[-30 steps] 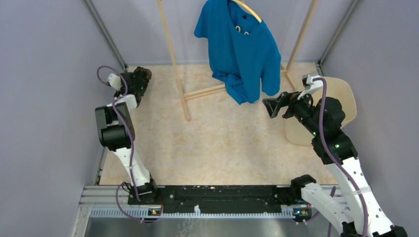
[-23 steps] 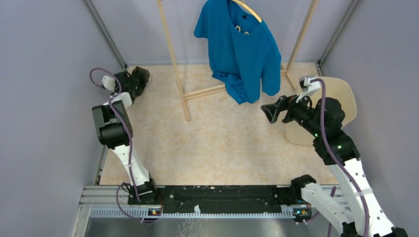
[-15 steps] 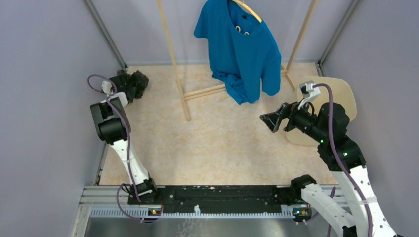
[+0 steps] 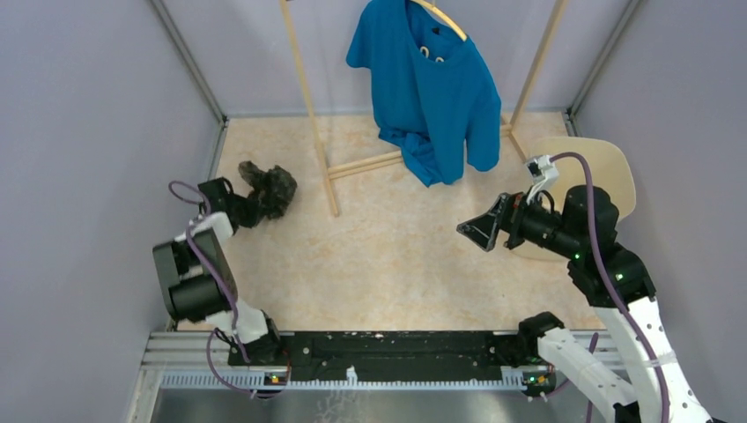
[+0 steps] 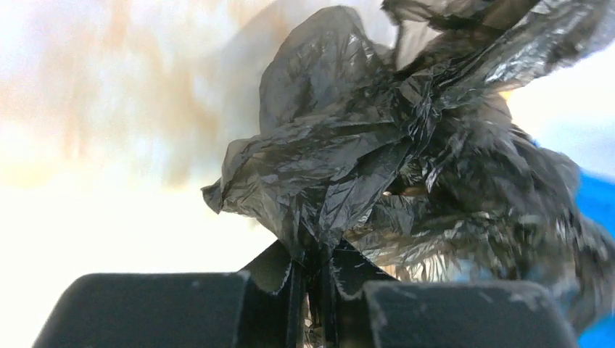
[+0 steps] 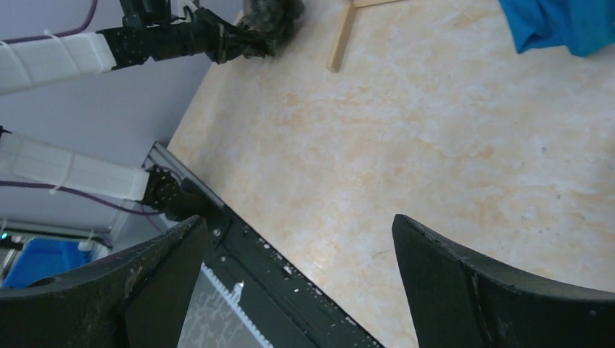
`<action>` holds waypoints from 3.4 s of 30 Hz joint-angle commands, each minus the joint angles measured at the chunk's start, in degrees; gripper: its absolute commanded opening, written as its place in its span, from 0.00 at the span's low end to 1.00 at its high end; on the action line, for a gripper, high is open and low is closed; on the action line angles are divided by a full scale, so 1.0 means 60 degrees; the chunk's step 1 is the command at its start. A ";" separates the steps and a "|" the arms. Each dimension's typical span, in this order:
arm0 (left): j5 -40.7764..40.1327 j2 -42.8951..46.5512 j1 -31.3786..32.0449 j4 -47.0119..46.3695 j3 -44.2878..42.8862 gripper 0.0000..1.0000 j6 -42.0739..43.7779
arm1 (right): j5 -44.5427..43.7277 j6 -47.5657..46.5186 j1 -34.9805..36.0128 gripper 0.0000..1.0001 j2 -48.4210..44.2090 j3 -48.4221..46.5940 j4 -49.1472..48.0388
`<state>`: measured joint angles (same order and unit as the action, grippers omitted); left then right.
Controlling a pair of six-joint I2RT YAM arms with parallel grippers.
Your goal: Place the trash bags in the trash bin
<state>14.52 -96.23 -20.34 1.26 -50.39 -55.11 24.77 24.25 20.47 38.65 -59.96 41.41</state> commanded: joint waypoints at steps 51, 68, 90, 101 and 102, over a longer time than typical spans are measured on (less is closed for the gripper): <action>0.2588 0.6243 0.6509 -0.0280 0.4733 0.37 0.2341 | -0.5421 0.1311 0.6037 0.17 0.4398 0.4662 -0.4658; 0.2469 0.5535 0.6503 0.2750 0.1361 0.30 0.5005 | -0.8131 -0.1137 0.6021 0.00 0.1108 0.1789 -0.1205; 0.0377 0.7859 0.6510 0.4062 0.1551 0.76 0.4158 | -0.2868 0.0531 0.6813 0.19 0.5156 0.0920 -0.5217; 0.0004 0.9199 0.6493 0.4043 0.2685 0.91 0.3240 | -0.1191 0.0221 0.6798 0.77 0.6477 -0.0141 -0.5511; 0.0195 0.9142 0.6504 0.3891 0.2774 0.92 0.3238 | -0.1465 0.0100 0.6798 0.81 0.6252 -0.0139 -0.5303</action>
<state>14.02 -41.87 18.59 27.35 -35.42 -34.15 16.56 28.49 60.97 82.21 -56.16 8.80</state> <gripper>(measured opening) 0.898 0.736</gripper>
